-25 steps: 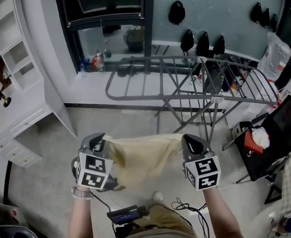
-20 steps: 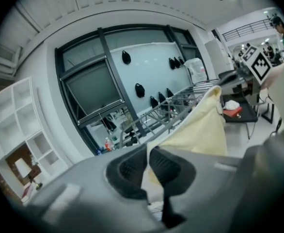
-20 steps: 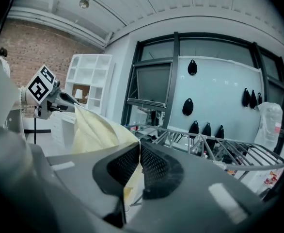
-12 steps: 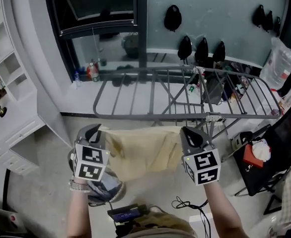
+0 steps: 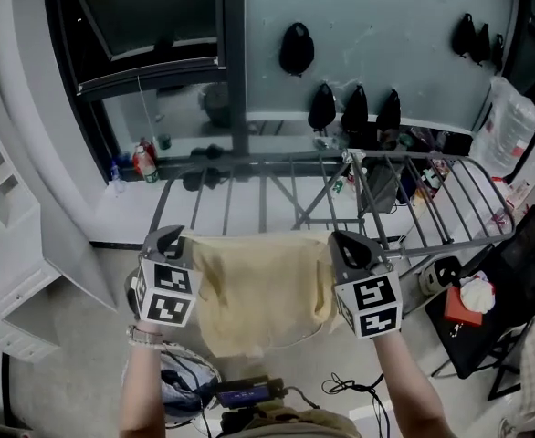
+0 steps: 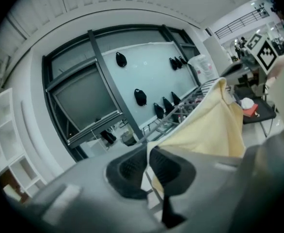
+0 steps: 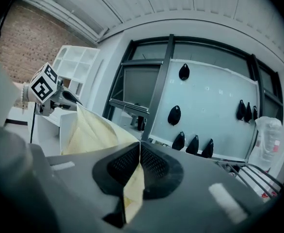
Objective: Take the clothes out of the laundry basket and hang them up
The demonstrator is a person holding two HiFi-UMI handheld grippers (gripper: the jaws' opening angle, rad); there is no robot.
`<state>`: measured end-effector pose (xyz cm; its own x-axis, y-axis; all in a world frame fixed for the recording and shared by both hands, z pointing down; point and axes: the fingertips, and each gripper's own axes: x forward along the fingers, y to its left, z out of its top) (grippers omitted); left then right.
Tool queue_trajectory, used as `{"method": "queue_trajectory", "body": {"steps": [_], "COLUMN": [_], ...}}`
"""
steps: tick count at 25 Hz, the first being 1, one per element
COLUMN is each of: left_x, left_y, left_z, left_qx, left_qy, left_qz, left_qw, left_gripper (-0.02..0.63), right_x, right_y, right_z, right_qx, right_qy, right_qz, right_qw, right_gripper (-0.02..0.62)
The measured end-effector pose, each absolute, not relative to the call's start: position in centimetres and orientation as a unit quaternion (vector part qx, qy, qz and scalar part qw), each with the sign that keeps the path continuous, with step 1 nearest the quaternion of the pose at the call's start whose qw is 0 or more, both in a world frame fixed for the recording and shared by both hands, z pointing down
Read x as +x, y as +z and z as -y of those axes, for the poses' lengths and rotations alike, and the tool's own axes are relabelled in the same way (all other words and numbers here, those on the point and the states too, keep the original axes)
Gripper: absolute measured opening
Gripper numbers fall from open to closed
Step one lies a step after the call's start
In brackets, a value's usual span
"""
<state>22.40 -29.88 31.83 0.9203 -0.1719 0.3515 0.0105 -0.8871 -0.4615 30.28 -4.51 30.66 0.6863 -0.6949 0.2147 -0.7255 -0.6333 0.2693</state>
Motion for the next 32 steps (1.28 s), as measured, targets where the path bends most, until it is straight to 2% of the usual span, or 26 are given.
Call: {"method": "queue_trajectory", "body": {"steps": [11, 21, 26, 32], "left_x": [39.4, 49.9, 52.0, 53.6], "left_y": [34.2, 37.8, 39.4, 40.2], "left_z": [38.5, 44.3, 45.5, 46.1], "left_qx": [-0.946, -0.941, -0.936, -0.933], "left_qy": [-0.239, -0.272, -0.287, -0.287], "left_qz": [0.007, 0.026, 0.04, 0.048], "left_qw": [0.219, 0.201, 0.199, 0.21], "left_gripper": [0.006, 0.008, 0.008, 0.008], "right_x": [46.3, 58.2, 60.2, 56.0], "right_y": [33.1, 35.0, 36.6, 40.2], "right_z": [12.7, 18.0, 20.0, 23.3], "right_qx": [0.905, 0.909, 0.905, 0.865], "right_qy": [0.098, 0.128, 0.146, 0.189], "right_qz": [0.36, 0.339, 0.347, 0.433], "right_qw": [0.205, 0.206, 0.195, 0.172], "right_gripper": [0.006, 0.003, 0.003, 0.006]}}
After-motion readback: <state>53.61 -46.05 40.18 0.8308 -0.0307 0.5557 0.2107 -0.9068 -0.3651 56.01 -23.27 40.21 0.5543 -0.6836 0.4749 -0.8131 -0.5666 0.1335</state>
